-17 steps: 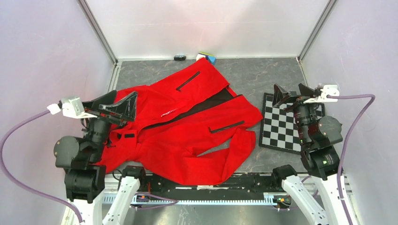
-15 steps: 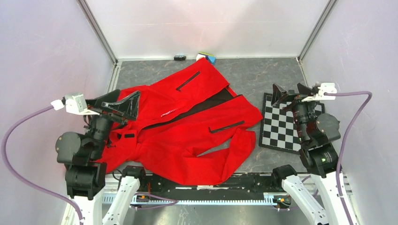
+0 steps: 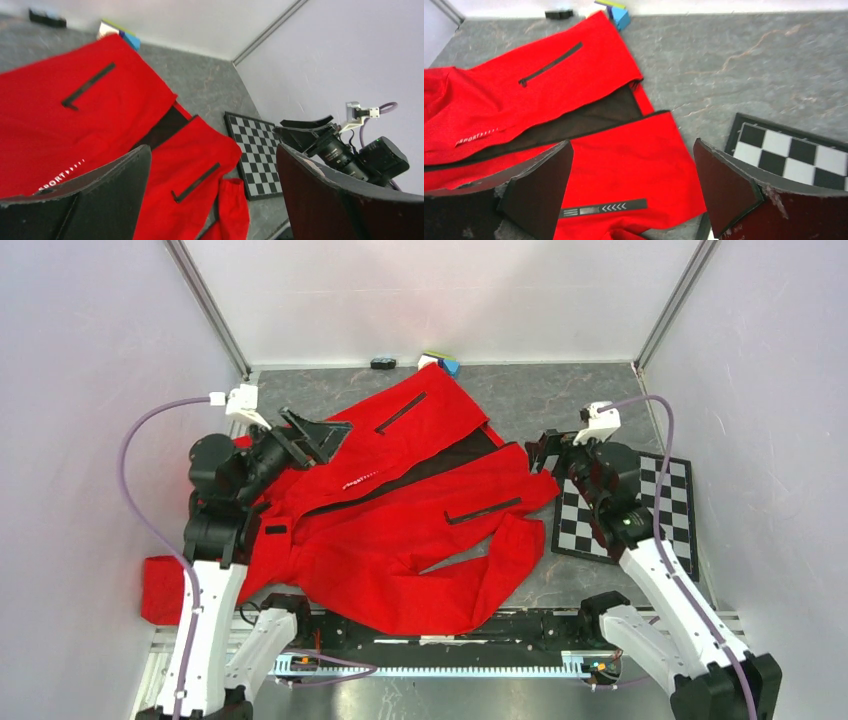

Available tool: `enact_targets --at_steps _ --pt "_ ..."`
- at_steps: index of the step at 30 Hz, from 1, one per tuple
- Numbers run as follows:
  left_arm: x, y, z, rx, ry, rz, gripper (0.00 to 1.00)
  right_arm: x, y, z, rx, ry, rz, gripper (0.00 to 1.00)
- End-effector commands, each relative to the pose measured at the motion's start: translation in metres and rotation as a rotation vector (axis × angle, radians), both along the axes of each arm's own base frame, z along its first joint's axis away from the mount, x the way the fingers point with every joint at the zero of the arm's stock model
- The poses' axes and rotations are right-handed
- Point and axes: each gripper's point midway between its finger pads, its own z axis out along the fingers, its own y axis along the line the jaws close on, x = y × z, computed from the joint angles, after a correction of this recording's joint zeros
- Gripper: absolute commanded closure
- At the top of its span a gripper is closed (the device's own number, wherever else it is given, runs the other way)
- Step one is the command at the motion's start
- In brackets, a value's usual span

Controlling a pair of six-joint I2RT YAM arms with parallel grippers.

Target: Zip up the jacket

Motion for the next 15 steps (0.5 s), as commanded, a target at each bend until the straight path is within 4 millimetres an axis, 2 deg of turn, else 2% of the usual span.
enact_targets --at_steps 1,4,9,15 --pt "0.003 -0.02 -0.006 -0.077 0.039 -0.129 0.0 0.007 0.027 -0.007 0.09 0.007 0.104 0.03" --pt "0.017 -0.026 -0.023 -0.096 0.09 -0.161 0.0 0.008 0.039 -0.027 0.099 0.049 0.164 0.03" --pt "0.054 -0.046 -0.041 -0.087 0.104 -0.219 0.0 0.023 0.024 -0.038 0.047 0.065 0.071 0.03" --pt "0.114 -0.114 -0.064 0.089 0.087 -0.276 0.0 0.034 0.013 -0.056 -0.001 0.104 0.012 0.02"
